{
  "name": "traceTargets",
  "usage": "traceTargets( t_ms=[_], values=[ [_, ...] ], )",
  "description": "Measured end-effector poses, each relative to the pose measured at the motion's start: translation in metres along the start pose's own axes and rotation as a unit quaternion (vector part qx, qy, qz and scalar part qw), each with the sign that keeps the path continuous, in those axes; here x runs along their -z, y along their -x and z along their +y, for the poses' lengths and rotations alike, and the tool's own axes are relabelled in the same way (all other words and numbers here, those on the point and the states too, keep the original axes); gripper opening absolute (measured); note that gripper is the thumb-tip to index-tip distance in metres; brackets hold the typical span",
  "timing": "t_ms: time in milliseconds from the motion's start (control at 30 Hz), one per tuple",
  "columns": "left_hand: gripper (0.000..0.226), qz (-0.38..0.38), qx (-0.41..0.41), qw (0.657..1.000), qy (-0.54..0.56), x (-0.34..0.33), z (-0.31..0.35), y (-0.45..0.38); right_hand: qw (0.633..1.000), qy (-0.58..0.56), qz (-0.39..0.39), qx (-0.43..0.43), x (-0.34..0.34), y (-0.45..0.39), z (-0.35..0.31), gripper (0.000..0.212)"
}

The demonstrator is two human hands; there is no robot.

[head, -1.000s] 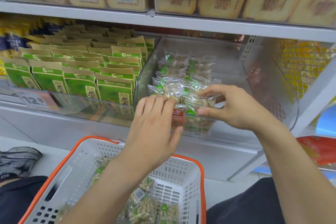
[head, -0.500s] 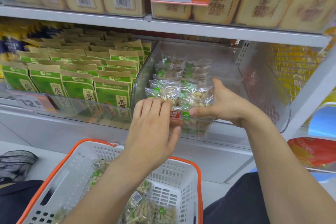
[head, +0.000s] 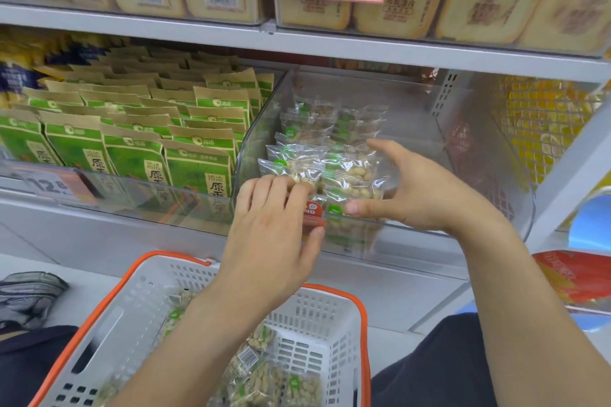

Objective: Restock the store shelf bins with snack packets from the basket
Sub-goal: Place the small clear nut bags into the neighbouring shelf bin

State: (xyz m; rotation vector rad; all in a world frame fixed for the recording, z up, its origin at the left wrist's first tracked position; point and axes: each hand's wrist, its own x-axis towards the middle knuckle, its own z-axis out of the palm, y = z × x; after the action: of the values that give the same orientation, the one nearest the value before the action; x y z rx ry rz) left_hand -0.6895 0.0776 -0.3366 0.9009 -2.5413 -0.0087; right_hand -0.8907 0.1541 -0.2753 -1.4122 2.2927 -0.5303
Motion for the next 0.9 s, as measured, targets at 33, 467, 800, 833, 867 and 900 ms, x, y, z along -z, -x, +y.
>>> traceTargets(
  t_ms=[33, 467, 800, 833, 867, 900],
  values=[
    [0.042, 0.002, -0.001, 1.000, 0.005, 0.000, 0.000, 0.000, 1.000, 0.009, 0.009, -0.017, 0.004, 0.004, -0.001, 0.108],
    [0.042, -0.001, -0.011, 1.000, 0.024, -0.002, -0.006, -0.007, 0.995, -0.044, 0.067, -0.059, -0.019, 0.003, -0.012, 0.094],
    [0.037, 0.045, -0.035, 0.990, 0.132, 0.006, -0.006, 0.000, 0.994, -0.042, 0.094, -0.036, -0.014, 0.027, -0.001, 0.096],
    [0.032, 0.077, -0.040, 0.983, 0.163, 0.010, -0.003, 0.003, 0.988, -0.032, 0.152, -0.017, -0.013, 0.030, -0.001, 0.087],
    [0.026, 0.115, -0.044, 0.974, 0.188, 0.014, -0.001, 0.007, 0.973, -0.056, 0.222, 0.020, -0.014, 0.036, -0.004, 0.071],
    [0.020, 0.149, -0.044, 0.966, 0.208, 0.018, 0.000, 0.012, 0.951, -0.108, 0.282, 0.070, -0.015, 0.043, -0.010, 0.052]
  ],
)
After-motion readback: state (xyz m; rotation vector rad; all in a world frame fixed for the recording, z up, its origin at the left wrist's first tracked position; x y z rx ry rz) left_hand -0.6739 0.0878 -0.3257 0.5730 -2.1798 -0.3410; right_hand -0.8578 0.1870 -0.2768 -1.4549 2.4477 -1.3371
